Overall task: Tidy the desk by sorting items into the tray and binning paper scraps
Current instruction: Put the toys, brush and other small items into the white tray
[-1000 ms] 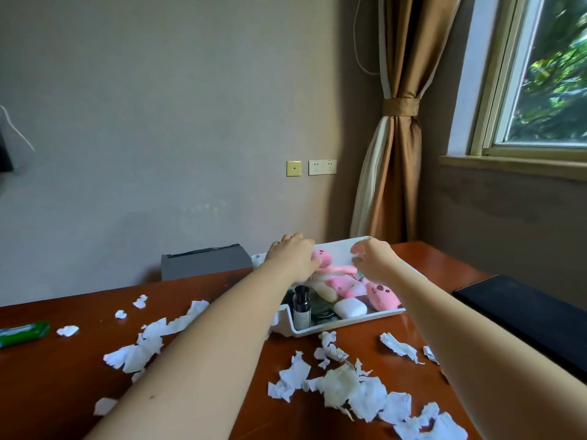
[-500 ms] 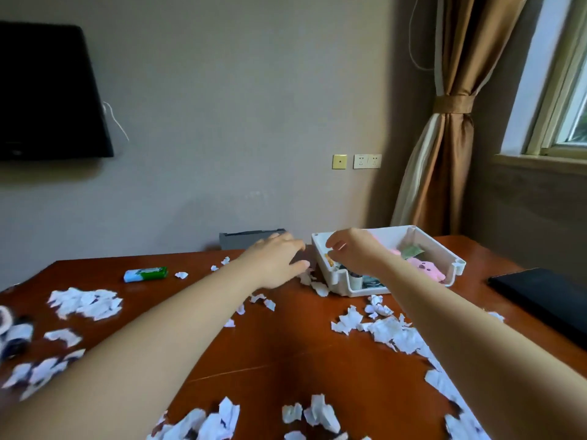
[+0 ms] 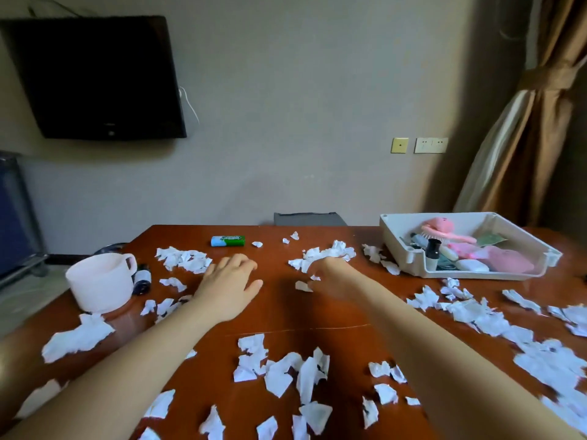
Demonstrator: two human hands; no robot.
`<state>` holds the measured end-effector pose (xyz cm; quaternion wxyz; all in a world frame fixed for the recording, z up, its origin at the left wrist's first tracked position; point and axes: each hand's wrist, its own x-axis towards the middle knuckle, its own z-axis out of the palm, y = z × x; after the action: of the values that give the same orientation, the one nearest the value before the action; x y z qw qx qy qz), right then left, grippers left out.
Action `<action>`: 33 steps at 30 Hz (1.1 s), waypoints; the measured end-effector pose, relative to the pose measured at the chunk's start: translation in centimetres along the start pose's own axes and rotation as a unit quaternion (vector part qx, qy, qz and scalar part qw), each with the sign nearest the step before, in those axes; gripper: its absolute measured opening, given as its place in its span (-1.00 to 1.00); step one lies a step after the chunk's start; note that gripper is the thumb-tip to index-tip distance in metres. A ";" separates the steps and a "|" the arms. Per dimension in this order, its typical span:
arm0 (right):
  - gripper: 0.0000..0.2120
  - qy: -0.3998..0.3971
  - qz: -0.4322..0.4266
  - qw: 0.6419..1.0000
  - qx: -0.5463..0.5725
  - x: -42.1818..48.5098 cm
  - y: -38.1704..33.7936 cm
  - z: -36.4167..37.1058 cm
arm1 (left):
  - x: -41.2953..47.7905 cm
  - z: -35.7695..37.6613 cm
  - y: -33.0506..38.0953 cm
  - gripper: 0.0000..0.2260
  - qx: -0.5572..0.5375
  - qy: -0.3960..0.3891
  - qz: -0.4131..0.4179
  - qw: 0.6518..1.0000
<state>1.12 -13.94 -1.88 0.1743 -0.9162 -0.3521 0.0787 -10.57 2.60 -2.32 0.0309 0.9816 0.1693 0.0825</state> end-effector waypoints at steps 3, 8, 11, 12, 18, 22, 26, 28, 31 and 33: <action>-0.66 -0.016 -0.024 1.000 -0.007 1.3 -1.4 2.4 | -0.4 1.4 -3.5 -0.52 0.041 0.009 -0.100 0.994; -0.54 -0.004 -0.042 0.998 -0.045 3.1 -3.5 5.5 | -0.7 3.3 -8.2 -0.43 0.084 0.007 -0.207 0.975; -0.55 0.011 -0.046 0.997 -0.056 4.0 -4.6 6.9 | -0.4 4.0 -9.9 -0.40 0.098 -0.001 -0.246 0.964; -0.56 0.022 -0.046 0.997 -0.055 4.2 -5.0 7.3 | -0.1 4.1 -10.2 -0.39 0.097 0.000 -0.253 0.963; -0.58 0.067 -0.065 0.994 -0.060 5.5 -5.8 9.2 | 1.1 4.3 -11.2 -0.36 0.115 -0.020 -0.269 0.956; -0.58 0.063 -0.079 0.993 -0.068 5.7 -5.5 9.5 | 1.5 4.3 -11.4 -0.35 0.122 -0.035 -0.280 0.952; -0.59 0.065 -0.079 0.993 -0.063 5.6 -5.4 9.5 | 1.1 4.2 -11.2 -0.38 0.118 -0.010 -0.259 0.959; -0.60 0.074 -0.079 0.993 -0.057 5.6 -5.4 9.5 | 0.6 4.4 -10.8 -0.41 0.080 0.009 -0.238 0.968; -0.61 0.077 -0.082 0.992 -0.059 6.1 -5.5 9.2 | -0.5 5.1 -10.3 -0.49 0.011 0.060 -0.190 0.980; -0.61 0.071 -0.075 0.993 -0.064 6.9 -5.6 8.9 | -1.0 5.6 -10.0 -0.56 -0.036 0.102 -0.162 0.981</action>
<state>0.39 -3.15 -8.15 0.1449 -0.8997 -0.4111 -0.0223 -13.86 11.49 -8.83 0.0616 0.9258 0.3257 0.1817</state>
